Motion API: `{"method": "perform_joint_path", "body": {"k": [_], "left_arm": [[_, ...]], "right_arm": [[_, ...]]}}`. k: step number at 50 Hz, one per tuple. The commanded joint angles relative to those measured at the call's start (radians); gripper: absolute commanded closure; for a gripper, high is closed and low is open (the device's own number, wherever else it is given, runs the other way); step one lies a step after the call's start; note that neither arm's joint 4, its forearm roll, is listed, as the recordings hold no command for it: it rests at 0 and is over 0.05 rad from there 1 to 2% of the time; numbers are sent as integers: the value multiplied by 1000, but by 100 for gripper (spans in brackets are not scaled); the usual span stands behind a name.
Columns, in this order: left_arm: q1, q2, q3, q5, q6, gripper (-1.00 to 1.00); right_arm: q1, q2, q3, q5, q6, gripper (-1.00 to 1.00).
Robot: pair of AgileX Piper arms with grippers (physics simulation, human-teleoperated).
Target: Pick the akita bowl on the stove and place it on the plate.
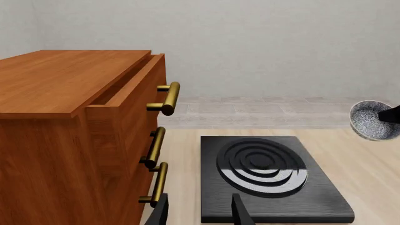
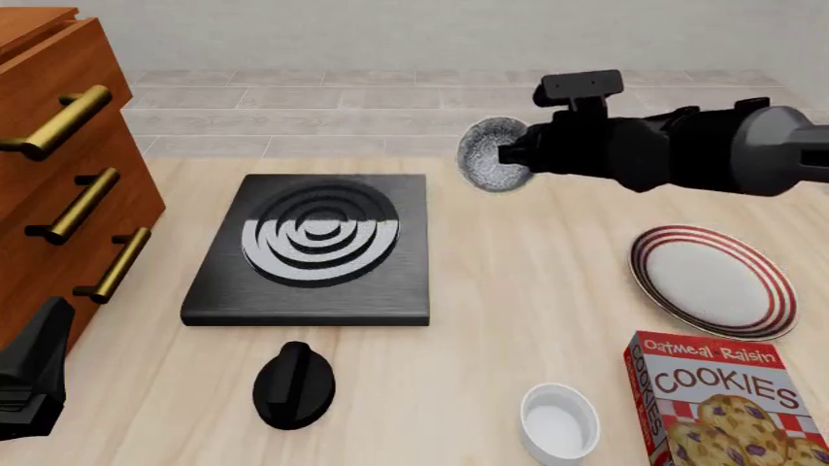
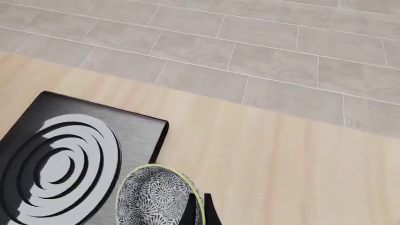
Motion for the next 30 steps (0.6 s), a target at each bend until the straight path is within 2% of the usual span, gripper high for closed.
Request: {"method": "perform_joint_path", "body": {"k": [1, 30], "left_arm": [[0, 0, 0, 0, 0, -100], [0, 0, 0, 0, 0, -100]], "right_arm": [[-63, -41, 66, -43, 19, 100], [-175, -124, 274, -162, 63, 100]]}}
